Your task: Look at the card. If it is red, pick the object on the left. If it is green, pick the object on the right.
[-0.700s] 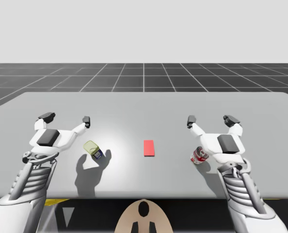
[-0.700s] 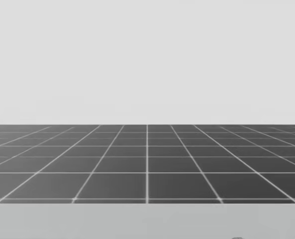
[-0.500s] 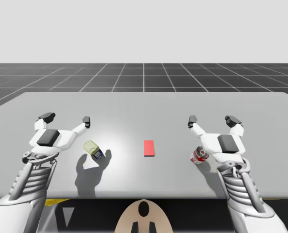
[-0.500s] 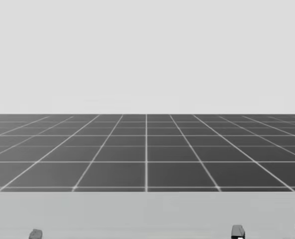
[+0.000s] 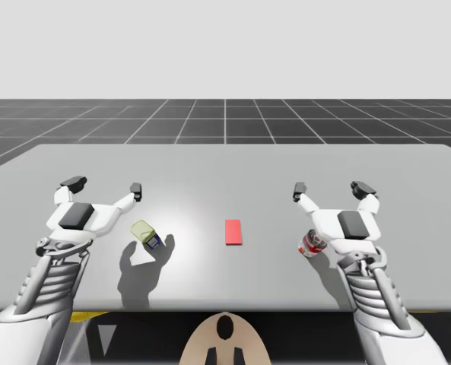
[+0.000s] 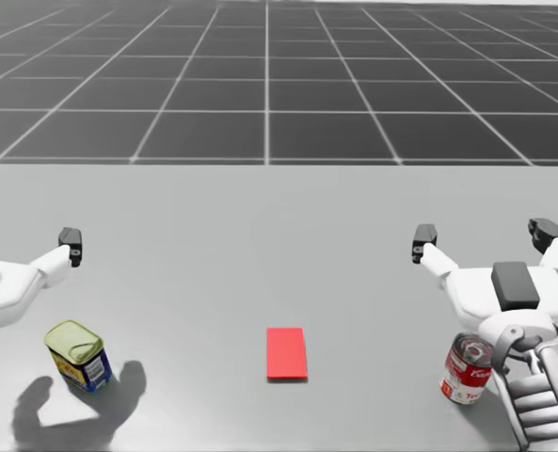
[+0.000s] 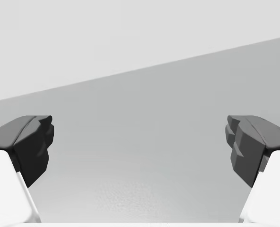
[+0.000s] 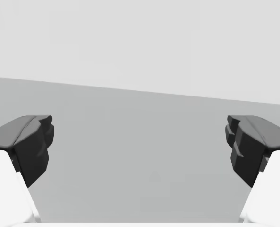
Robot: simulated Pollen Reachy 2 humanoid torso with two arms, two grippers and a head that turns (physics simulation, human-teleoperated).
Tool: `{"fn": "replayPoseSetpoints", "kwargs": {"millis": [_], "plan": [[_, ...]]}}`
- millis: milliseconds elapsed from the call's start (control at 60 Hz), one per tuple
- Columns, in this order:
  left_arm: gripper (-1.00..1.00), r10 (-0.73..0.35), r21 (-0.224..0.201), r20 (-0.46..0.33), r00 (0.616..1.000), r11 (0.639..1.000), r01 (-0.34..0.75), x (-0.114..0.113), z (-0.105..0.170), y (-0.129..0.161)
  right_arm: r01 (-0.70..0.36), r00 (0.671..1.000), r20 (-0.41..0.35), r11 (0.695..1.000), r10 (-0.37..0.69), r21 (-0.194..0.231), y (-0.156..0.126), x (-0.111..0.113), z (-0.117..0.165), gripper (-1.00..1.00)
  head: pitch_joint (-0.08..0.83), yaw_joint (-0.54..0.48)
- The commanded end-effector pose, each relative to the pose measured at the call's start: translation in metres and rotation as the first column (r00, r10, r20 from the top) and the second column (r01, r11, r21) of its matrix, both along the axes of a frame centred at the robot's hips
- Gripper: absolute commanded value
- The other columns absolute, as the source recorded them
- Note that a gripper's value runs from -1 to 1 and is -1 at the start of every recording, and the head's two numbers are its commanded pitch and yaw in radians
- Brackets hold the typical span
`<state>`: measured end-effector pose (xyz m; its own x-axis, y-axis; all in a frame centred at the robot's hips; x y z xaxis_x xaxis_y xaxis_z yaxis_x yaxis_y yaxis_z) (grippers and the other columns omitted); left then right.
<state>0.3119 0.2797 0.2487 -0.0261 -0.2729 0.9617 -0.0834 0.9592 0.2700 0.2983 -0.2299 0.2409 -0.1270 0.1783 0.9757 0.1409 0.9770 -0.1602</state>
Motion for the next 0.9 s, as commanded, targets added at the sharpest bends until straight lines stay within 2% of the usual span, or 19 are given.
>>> {"fn": "replayPoseSetpoints", "kwargs": {"millis": [17, 233, 300, 567, 683, 900], "plan": [[-1.0, 0.005, 0.005, -0.008, 1.0, 1.0, -0.005, -0.0003, 0.0001, -0.0009, 0.0, 1.0, -0.005, 1.0, 0.0, -0.011, 0.0009, 0.0005, -0.0024, -1.0, 0.551, -0.03], [-1.0, 0.006, 0.01, -0.01, 1.0, 1.0, -0.006, -0.0004, 0.0007, -0.0011, -0.003, 1.0, -0.005, 1.0, 0.003, -0.009, 0.0011, 0.0002, -0.0022, -1.0, 0.702, -0.05], [-1.0, 0.006, 0.009, -0.009, 1.0, 1.0, -0.006, -0.0004, 0.001, -0.001, -0.004, 1.0, -0.005, 1.0, 0.004, -0.008, 0.0013, 0.0001, -0.0019, -1.0, 0.723, -0.06], [-1.0, 0.01, 0.005, -0.005, 1.0, 1.0, -0.01, -0.0004, 0.0017, -0.0012, -0.01, 1.0, -0.005, 1.0, 0.01, -0.007, 0.0016, -0.0007, -0.0011, -1.0, 0.708, -0.04], [-1.0, 0.01, 0.003, -0.002, 1.0, 1.0, -0.01, -0.001, 0.0021, -0.0018, -0.015, 1.0, -0.005, 1.0, 0.015, -0.005, 0.0022, -0.0016, -0.0005, -1.0, 0.699, 0.03], [-1.0, 0.012, -0.001, -0.006, 1.0, 1.0, -0.012, -0.0005, 0.0008, -0.0028, -0.022, 1.0, -0.01, 1.0, 0.022, 0.001, 0.0032, -0.0024, -0.0002, -1.0, 0.716, 0.24]]}}
